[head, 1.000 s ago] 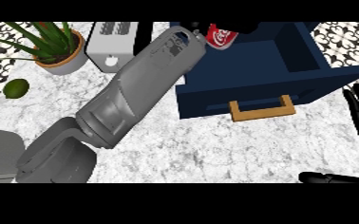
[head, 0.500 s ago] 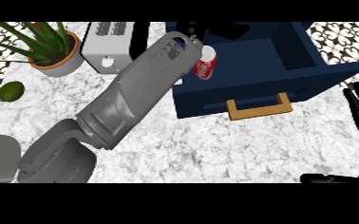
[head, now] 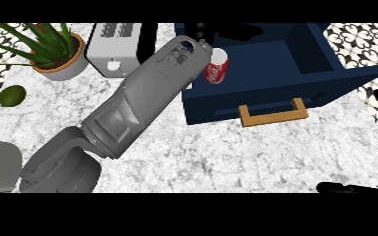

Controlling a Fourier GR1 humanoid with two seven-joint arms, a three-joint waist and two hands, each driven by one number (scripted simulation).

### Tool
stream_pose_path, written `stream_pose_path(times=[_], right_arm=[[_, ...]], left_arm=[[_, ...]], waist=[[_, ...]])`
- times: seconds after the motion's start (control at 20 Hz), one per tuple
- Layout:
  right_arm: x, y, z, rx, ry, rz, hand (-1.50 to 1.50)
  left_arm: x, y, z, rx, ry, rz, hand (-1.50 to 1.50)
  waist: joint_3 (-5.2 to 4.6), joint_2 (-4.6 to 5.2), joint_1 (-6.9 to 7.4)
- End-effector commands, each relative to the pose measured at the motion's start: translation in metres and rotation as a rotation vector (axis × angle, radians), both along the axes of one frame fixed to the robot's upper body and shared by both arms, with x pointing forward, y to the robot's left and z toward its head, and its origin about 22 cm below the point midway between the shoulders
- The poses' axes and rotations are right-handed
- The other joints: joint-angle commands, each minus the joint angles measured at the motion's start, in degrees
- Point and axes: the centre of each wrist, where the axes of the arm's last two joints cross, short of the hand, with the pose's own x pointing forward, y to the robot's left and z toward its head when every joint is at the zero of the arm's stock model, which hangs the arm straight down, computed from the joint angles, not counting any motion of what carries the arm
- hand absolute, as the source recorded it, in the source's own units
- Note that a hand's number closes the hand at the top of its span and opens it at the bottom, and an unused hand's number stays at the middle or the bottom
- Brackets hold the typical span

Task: Pick up the can, place it into the drawer and close the drawer

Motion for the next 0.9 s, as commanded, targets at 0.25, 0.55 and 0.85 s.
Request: stream_pose_path(times=[0.25,0.55,0.85], right_arm=[[-0.004,0.018,0.028,-0.271,-0.122,-0.004,-1.50],[0.021,0.017,0.026,-0.472,-0.119,-0.043,-1.50],[0.029,0.027,0.007,-0.712,-0.101,-0.080,-1.50]], left_arm=[[-0.002,-0.002,0.004,-0.103,0.008,-0.023,-1.50],[-0.004,-0.013,0.027,-0.130,-0.047,-0.029,-1.50],[-0.002,-0.011,0.027,-0.120,-0.053,-0.004,-1.50]], waist=[[-0.11,-0.13,1.52],[-0.07,-0.40,3.76],[-0.05,-0.81,5.17]])
